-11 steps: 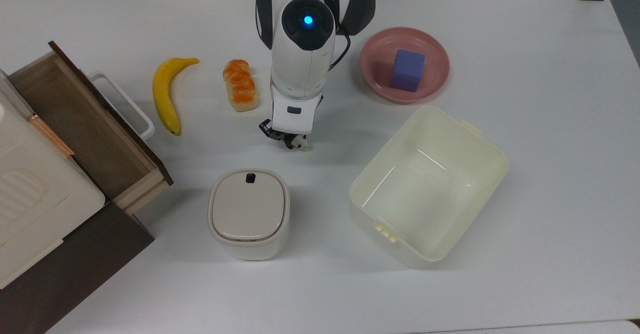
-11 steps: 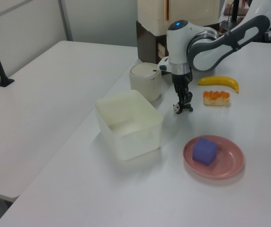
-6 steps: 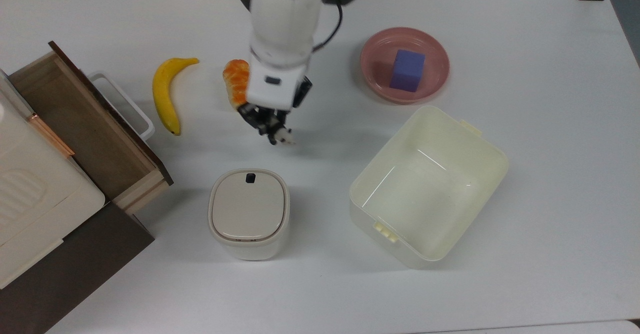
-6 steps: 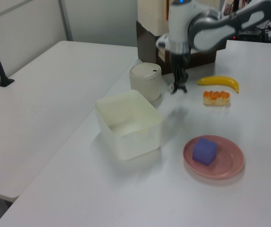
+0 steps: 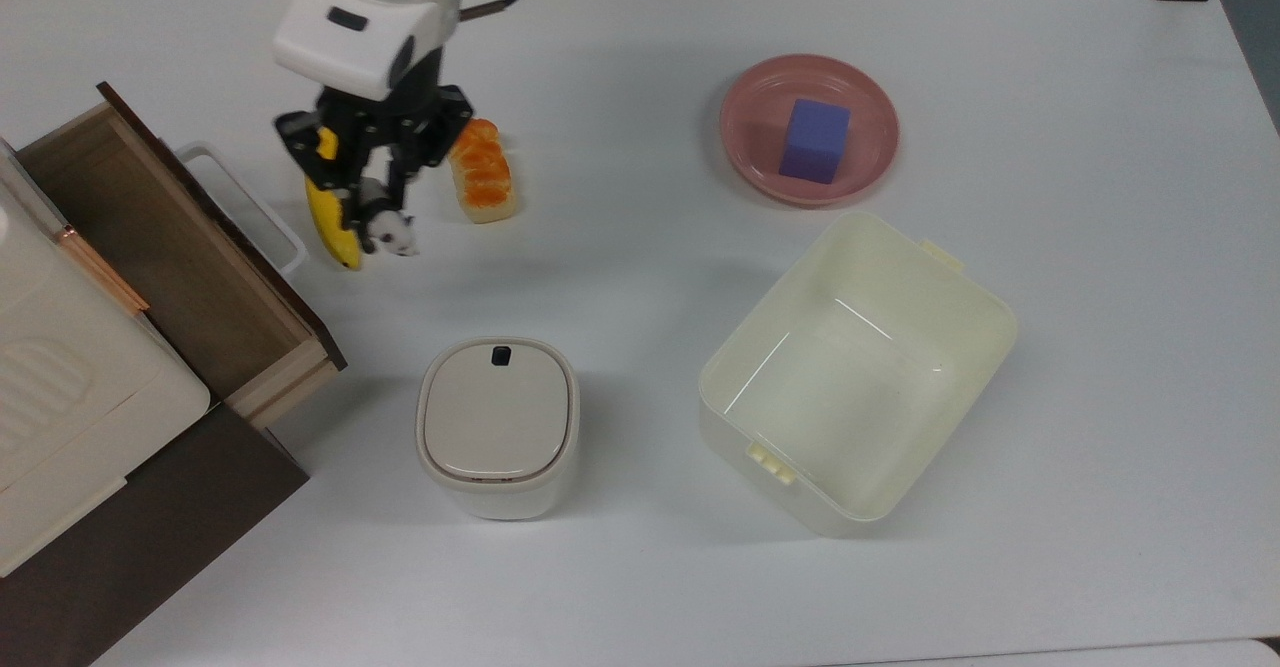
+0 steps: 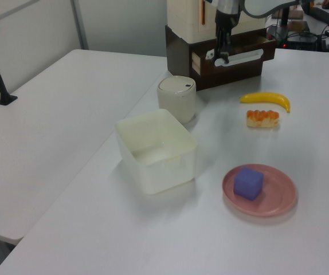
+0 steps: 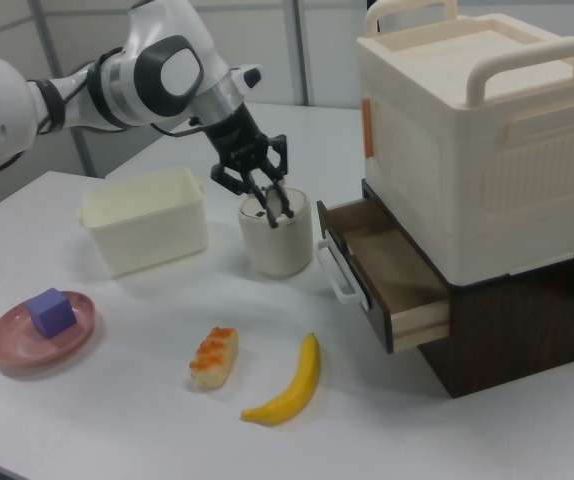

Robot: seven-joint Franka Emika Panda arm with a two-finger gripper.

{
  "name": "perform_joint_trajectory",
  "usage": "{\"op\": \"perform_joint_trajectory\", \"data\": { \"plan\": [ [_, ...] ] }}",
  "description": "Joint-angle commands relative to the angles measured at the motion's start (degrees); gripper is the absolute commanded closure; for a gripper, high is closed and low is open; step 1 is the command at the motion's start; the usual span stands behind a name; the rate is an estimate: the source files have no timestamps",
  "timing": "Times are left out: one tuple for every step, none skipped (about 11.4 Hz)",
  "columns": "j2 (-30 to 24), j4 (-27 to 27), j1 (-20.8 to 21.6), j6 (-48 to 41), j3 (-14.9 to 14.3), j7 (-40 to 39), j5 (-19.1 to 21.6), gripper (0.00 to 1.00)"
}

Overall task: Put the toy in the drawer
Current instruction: 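Carry the panda toy over the open wooden drawer, then lower the panda toy into the drawer and open the gripper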

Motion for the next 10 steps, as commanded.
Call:
{"op": "perform_joint_trajectory", "data": {
  "plan": [
    [0.44,0.69,-3.48,0.53,-0.58,-1.28,-5.95,0.75],
    [0.53,0.6,-4.98,4.28,-0.58,-2.15,-6.67,0.75],
    [0.88,0.51,-6.64,7.01,-0.58,-3.72,-6.67,0.75],
    [1.23,0.51,-8.4,8.61,-0.58,-5.74,-6.67,0.75],
    [1.5,0.51,-9.64,10.88,-0.49,-7.33,-6.67,0.75],
    [1.85,0.34,-10.08,11.95,-0.49,-7.87,-6.59,0.7],
    [2.64,0.33,-10.26,12.05,-0.49,-7.87,-6.76,0.67],
    [3.08,0.42,-10.18,12.05,-0.58,-7.61,-6.68,0.57],
    [3.0,0.34,-10.18,12.05,-0.32,-7.09,-5.98,0.35],
    [2.91,0.33,-10.0,11.96,0.21,-5.17,-5.8,0.2]
  ]
}}
